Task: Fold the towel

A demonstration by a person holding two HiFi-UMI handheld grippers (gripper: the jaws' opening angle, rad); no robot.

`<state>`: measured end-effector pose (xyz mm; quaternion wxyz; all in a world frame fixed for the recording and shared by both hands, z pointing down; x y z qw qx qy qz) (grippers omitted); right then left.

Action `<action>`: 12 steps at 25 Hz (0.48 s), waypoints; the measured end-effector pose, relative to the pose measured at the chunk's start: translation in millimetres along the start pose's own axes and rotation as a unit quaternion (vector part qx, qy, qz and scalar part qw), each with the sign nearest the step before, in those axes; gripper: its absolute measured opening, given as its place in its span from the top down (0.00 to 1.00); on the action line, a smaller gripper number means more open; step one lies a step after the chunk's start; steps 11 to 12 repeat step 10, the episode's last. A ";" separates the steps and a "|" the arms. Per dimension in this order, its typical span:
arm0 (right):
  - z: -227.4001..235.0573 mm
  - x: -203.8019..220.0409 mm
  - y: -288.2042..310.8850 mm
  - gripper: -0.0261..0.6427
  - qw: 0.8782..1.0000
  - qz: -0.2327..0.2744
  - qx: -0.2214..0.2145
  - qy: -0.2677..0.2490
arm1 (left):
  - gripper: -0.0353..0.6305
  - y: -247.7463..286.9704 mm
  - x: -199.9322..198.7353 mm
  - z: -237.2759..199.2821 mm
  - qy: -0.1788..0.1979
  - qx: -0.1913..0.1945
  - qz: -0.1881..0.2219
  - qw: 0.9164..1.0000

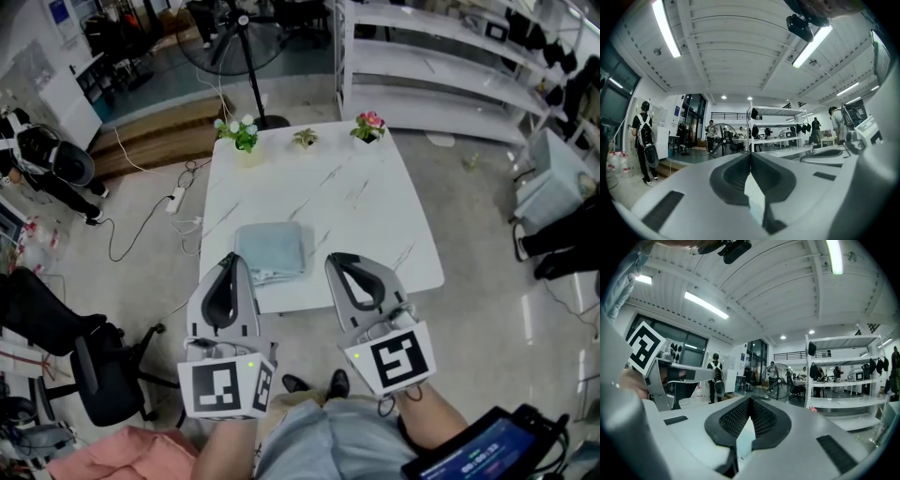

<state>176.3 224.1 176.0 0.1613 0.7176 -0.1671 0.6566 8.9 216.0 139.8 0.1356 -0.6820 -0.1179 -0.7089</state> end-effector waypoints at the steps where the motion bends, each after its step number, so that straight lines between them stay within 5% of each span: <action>1: 0.5 0.0 -0.1 0.94 1.000 -0.001 0.000 -0.001 | 0.94 0.6 0.1 0.8 0.000 0.001 0.000 1.000; 12: 6.0 0.5 -0.3 0.94 1.000 -0.002 -0.001 -0.002 | 0.94 6.8 -0.5 8.1 0.003 0.004 -0.002 1.000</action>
Point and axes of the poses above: the fingertips, and each gripper's own axes: y forward along the fingers, z to its right, x out of its underside, the point moved 6 cm from there along -y, backward along the fingers, and after that the axes turned 1 degree about y, right-handed, at the moved point
